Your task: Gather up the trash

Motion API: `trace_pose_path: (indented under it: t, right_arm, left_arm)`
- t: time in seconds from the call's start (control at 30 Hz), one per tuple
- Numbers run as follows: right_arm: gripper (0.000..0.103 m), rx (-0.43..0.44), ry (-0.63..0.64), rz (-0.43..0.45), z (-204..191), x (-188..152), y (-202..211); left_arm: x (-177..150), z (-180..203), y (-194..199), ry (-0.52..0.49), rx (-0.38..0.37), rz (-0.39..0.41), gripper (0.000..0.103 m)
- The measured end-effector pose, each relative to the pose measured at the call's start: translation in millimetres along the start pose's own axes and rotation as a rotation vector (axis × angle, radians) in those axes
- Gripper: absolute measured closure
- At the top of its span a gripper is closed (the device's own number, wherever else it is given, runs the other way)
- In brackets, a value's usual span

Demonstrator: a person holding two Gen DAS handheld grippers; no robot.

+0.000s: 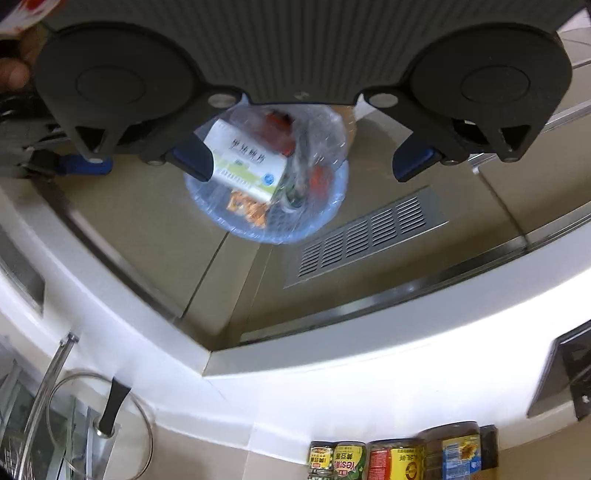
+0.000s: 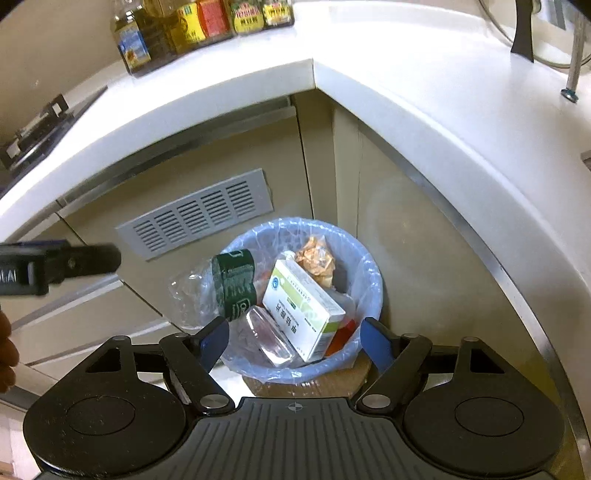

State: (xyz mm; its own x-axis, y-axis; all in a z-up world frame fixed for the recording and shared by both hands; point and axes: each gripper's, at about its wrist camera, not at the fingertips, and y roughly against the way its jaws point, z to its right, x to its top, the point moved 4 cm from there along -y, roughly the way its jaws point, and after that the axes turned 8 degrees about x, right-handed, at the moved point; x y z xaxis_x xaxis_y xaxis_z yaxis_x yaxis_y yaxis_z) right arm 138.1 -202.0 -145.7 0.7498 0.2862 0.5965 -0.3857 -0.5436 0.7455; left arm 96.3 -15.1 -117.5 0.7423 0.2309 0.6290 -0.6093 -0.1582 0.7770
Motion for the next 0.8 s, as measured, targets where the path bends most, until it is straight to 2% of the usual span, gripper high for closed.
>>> trace_pose_path:
  t: [0.17, 0.33, 0.57, 0.8]
  right_arm:
    - [0.025, -0.013, -0.019, 0.027, -5, -8, 17]
    - [0.024, -0.093, -0.072, 0.097, -13, -16, 42]
    - [0.021, -0.24, -0.195, 0.192, -49, -38, 73]
    - [0.017, -0.285, -0.243, 0.199, -89, -61, 88]
  left_arm:
    - [-11, -3, 14, 0.011, 0.034, 0.0, 0.001]
    - [-10, -4, 27, -0.015, -0.001, 0.018, 0.001]
    - [-13, -17, 54, -0.07, -0.098, 0.041, 0.001]
    - [-29, -37, 77, -0.114, -0.13, 0.032, 0.001]
